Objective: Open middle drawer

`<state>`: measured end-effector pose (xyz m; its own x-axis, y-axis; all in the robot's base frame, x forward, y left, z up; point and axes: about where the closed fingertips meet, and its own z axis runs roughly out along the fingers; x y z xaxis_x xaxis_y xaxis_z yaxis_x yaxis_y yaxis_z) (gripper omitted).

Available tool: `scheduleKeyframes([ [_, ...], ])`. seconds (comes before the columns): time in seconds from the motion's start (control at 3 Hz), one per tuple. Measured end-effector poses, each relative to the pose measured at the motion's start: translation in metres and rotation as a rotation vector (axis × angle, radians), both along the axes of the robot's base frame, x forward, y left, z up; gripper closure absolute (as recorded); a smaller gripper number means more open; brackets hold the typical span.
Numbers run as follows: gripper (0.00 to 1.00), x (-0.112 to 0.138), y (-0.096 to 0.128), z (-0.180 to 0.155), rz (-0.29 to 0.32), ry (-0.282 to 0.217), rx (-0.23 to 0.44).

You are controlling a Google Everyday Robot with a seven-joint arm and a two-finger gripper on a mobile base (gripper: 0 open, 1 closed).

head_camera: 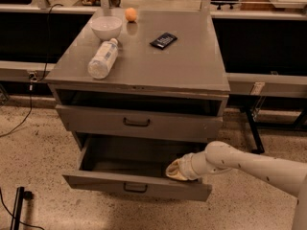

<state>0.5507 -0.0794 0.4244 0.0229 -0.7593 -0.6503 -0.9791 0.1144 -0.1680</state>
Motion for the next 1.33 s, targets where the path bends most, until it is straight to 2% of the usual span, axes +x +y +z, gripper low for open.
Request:
scheduleKeyframes([
  [0.33,1.0,-0.007,0.002,-0.007,0.063,0.045,-0.02],
  [0.67,1.0,-0.025,-0.002,-0.015,0.177,0.116,-0.028],
  [1.0,1.0,-0.07,-0.015,-0.021,0.281,0.243,-0.013],
  [1.33,1.0,-0.11,-0.024,-0.011,0.337,0.278,0.037],
])
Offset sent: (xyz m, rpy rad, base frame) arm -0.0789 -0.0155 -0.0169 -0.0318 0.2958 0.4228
